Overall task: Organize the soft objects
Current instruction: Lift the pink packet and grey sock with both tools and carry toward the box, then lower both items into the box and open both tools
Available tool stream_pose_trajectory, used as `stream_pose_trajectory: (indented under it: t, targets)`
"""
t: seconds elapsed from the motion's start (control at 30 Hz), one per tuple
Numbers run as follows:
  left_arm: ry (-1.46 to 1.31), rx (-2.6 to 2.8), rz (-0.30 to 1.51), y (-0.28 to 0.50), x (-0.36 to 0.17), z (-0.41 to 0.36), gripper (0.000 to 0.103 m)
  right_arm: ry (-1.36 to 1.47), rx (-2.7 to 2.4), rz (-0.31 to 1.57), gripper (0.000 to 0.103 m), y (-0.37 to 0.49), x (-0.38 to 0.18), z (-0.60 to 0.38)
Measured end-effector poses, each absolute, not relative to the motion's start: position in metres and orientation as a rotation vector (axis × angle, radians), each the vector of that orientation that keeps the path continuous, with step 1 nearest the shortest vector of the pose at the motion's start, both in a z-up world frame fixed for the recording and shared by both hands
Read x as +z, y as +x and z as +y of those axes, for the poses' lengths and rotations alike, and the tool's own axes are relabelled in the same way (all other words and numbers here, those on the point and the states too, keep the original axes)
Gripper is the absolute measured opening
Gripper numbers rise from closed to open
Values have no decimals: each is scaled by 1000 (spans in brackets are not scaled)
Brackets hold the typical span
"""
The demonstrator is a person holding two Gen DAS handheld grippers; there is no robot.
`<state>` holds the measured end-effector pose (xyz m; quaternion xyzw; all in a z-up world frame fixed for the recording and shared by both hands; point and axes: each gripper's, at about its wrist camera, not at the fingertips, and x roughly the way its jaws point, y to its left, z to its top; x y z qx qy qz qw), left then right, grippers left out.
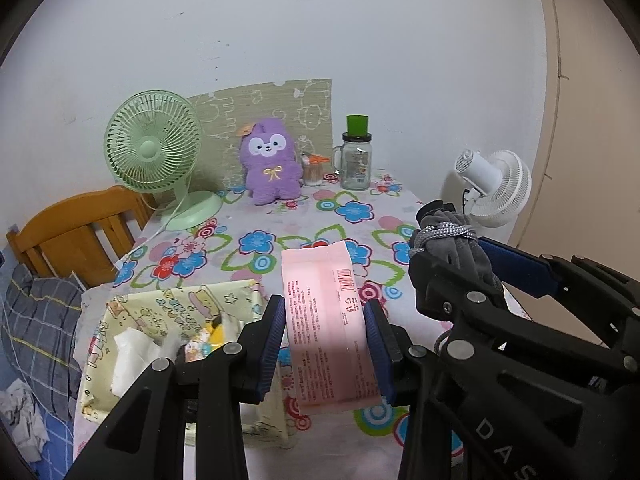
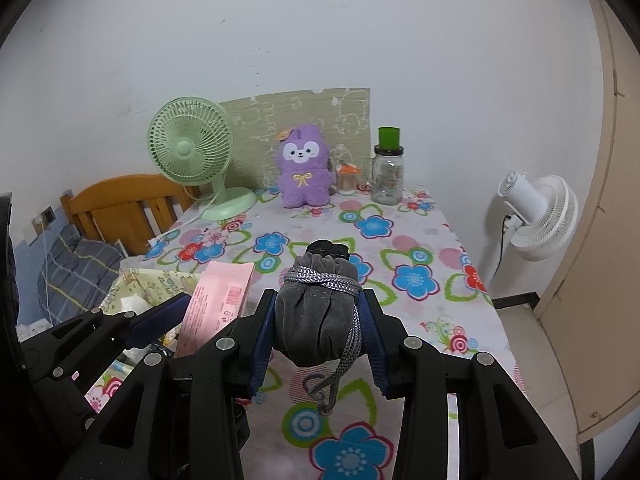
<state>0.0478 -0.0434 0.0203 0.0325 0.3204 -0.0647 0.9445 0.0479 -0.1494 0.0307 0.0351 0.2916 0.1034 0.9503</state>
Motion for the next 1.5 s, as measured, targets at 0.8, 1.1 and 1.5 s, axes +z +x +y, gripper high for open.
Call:
stream_pose_trajectory:
  t: [0.8, 1.1, 1.5]
  targets:
    - [23, -101, 685, 63, 4, 15, 41, 13, 255, 632, 44, 69, 23, -87]
    - [20, -79, 710, 67, -7, 37, 41, -19, 286, 660, 44, 79, 14, -62]
    - [-2, -62, 746, 77, -21, 61, 41, -30, 345, 684, 44, 88, 9, -35]
